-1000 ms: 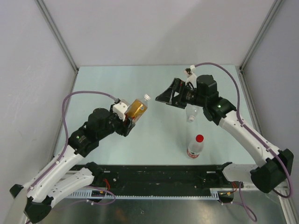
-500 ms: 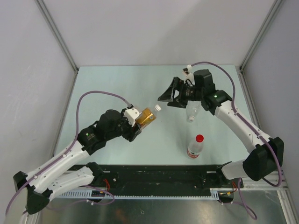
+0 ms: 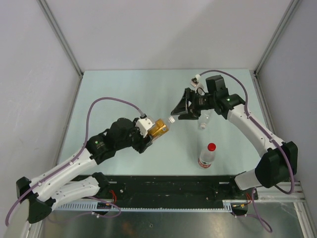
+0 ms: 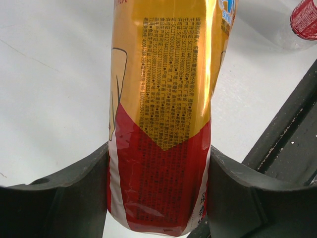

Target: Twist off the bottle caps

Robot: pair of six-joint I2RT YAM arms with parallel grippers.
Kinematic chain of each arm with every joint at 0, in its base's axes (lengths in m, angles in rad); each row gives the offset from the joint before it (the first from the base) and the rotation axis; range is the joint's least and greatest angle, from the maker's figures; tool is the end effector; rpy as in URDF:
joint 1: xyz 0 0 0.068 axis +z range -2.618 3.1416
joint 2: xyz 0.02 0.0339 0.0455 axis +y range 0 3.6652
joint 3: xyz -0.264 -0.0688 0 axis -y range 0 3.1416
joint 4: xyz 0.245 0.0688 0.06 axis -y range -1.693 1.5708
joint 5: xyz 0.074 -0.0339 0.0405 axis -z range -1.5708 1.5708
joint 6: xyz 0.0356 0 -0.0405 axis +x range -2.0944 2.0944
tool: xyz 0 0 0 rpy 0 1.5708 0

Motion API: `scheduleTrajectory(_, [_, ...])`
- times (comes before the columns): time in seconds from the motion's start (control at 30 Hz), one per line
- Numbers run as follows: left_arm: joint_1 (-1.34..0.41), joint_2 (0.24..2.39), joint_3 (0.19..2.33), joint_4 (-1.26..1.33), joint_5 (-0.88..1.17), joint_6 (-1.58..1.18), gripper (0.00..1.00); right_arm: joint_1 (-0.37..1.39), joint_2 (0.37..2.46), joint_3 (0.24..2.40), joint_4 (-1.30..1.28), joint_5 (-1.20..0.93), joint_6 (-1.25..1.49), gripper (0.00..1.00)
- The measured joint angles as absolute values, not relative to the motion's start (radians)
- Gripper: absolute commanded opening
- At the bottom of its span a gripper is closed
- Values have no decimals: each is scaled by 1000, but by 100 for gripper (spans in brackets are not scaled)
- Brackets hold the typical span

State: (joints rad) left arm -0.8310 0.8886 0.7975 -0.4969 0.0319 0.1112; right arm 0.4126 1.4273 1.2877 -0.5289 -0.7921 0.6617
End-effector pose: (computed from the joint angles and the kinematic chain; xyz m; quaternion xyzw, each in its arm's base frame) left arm 0.1301 -0.1442 0.2951 0.4068 0.7821 -0.1793 0.4366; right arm 0.2747 0.1479 0.3387 -0.0638 0.8447 0.5041 0.1680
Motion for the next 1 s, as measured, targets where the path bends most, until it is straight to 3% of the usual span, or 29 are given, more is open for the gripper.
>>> scheduleTrajectory(0.43, [-861, 898, 797, -497, 28, 114, 24, 413, 1467, 1288, -575, -849, 613, 43])
scheduleTrajectory(1.0, [-868, 904, 797, -504, 20, 114, 22, 433, 1483, 1288, -580, -875, 606, 44])
